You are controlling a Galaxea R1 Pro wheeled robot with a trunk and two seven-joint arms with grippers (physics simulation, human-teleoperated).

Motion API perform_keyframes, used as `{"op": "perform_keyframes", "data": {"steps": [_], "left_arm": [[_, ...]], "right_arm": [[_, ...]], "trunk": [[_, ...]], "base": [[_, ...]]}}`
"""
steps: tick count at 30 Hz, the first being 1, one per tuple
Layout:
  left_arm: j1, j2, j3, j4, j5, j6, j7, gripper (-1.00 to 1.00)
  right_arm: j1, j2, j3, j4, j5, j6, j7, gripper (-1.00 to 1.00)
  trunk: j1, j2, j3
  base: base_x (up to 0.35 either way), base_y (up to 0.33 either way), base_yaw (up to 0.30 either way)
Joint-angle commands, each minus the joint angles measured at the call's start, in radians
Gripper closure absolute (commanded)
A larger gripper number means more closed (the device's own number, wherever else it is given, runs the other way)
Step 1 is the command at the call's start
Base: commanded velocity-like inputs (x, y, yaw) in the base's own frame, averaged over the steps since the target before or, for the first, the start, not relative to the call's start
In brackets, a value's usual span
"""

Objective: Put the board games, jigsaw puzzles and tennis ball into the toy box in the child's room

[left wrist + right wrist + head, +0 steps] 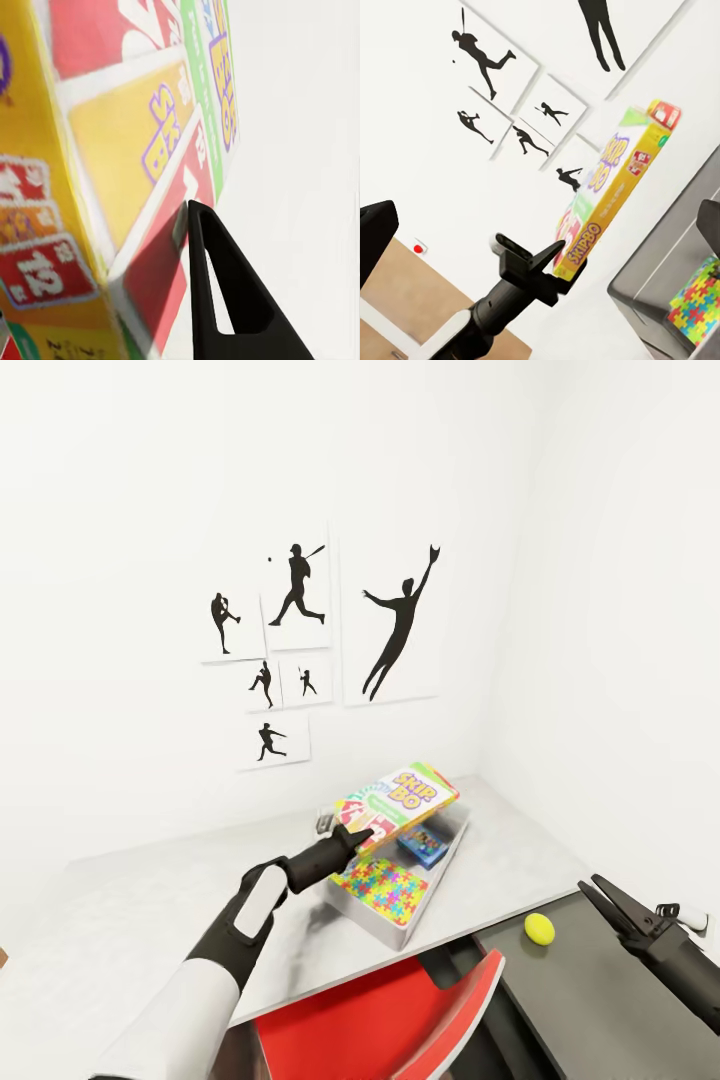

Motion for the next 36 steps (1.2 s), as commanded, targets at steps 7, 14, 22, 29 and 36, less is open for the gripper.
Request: {"op": "perform_keyframes", "data": {"steps": [7,14,22,29,36], "left_arm": [[-0.001,0.000,-0.164,-0.006,0.119,-0.037,0.110,1.00],[-0.001,0.000,-0.200,-0.008,0.253,-0.049,0.208,1.00],[-0.001,0.000,-0.202,-0.005,0.274,-0.094,0.219,1.00],[0.000,0.000,-0.204,-0.003,0.301,-0.208,0.247,1.00],[0.000,0.000,-0.219,-0.005,0.334,-0.229,0.291,1.00]], "right_arm": [[-0.001,0.000,-0.001,0.000,-0.003,0.006,0.001,-1.00],[-0.001,-0.001,-0.002,0.000,-0.003,0.006,0.001,-1.00],[-0.002,-0.002,-0.002,0.000,-0.003,0.006,0.001,-1.00],[-0.001,-0.002,-0.002,0.000,-0.003,0.006,0.001,-1.00],[-0.001,0.000,-0.002,0.000,-0.003,0.006,0.001,-1.00]], "trunk": [[0.001,-0.002,-0.002],[0.001,-0.002,-0.002],[0.001,-0.002,-0.002],[0.001,-0.002,-0.002],[0.001,-0.002,-0.002]], "base": [[0.000,0.000,0.000],[0.000,0.000,0.000],[0.000,0.000,0.000],[0.000,0.000,0.000],[0.000,0.000,0.000]]}}
